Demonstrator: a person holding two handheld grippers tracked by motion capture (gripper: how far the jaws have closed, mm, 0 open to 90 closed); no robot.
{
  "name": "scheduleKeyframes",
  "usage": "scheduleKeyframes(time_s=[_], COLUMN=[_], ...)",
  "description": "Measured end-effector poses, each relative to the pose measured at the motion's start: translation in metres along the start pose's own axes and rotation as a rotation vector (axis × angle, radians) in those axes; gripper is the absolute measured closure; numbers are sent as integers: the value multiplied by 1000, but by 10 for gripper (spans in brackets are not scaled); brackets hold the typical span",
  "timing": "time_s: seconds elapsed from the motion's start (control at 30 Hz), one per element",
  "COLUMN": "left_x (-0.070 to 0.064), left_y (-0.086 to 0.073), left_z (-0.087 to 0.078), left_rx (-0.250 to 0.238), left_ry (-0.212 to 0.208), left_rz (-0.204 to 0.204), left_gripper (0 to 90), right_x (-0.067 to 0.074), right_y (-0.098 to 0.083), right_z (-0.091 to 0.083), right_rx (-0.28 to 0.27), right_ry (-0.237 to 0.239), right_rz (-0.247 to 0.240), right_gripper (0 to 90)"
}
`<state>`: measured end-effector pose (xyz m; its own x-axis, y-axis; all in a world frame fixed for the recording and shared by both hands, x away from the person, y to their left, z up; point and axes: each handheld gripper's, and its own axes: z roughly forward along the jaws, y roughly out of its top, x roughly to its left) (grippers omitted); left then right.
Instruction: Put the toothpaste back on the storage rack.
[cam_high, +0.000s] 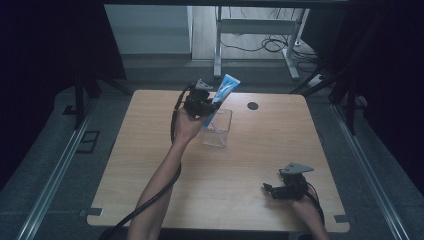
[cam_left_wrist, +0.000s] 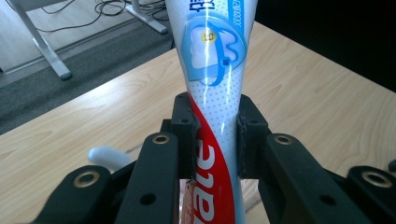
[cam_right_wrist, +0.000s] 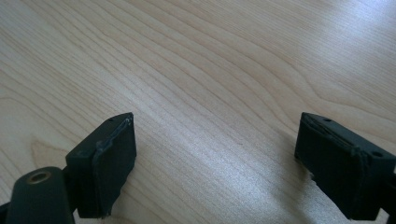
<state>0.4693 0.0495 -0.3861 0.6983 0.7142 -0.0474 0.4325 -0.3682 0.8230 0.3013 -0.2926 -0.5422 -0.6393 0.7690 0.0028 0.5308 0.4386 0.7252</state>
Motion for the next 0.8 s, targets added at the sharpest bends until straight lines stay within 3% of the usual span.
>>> scheduleKeyframes(time_s=[0.43, 0.8], left_x=[3, 4], left_y=[4, -8], left_z=[26, 41], left_rx=[-28, -53], left_ry=[28, 61], left_rz=[15, 35], left_gripper=[735, 733], right_x=[0, 0], right_y=[0, 0], right_z=[0, 0], right_rx=[0, 0], right_ry=[2, 4], right_rz=[-1, -3], right_gripper=[125, 125])
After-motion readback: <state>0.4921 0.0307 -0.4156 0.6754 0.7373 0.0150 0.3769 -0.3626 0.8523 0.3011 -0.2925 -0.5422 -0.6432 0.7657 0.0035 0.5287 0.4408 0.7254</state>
